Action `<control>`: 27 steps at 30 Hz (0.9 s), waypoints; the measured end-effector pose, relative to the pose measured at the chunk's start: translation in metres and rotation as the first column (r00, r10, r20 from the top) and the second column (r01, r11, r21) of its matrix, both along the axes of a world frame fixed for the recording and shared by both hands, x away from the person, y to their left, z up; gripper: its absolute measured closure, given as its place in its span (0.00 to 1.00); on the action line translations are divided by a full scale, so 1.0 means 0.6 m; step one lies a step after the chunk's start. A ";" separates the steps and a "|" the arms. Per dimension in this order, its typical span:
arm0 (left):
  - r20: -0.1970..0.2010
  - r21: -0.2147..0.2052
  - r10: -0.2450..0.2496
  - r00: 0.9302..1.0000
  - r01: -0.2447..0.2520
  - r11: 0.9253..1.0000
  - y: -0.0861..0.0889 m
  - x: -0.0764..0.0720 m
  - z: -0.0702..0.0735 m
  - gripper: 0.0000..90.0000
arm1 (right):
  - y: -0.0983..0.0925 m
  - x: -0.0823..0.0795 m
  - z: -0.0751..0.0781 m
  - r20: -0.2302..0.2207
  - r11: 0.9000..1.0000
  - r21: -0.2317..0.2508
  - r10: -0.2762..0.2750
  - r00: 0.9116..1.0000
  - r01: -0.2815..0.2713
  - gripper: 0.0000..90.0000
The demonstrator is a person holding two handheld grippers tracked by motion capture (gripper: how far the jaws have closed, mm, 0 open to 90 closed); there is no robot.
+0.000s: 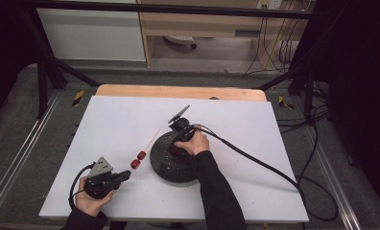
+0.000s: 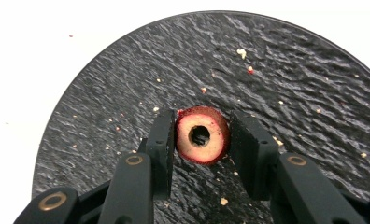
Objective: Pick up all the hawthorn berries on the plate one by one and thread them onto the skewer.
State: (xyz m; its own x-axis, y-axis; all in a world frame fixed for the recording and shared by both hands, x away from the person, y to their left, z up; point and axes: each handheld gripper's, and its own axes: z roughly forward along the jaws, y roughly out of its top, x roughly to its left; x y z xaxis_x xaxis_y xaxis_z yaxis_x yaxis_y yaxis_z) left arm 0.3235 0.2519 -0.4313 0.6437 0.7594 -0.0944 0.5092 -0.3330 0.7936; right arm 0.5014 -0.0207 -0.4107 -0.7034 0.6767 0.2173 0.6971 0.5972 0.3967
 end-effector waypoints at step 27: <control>0.010 0.000 -0.006 1.000 0.006 1.000 -0.010 -0.002 0.002 0.98 | -0.056 -0.060 0.044 0.071 0.988 0.150 -0.057 0.996 0.046 0.69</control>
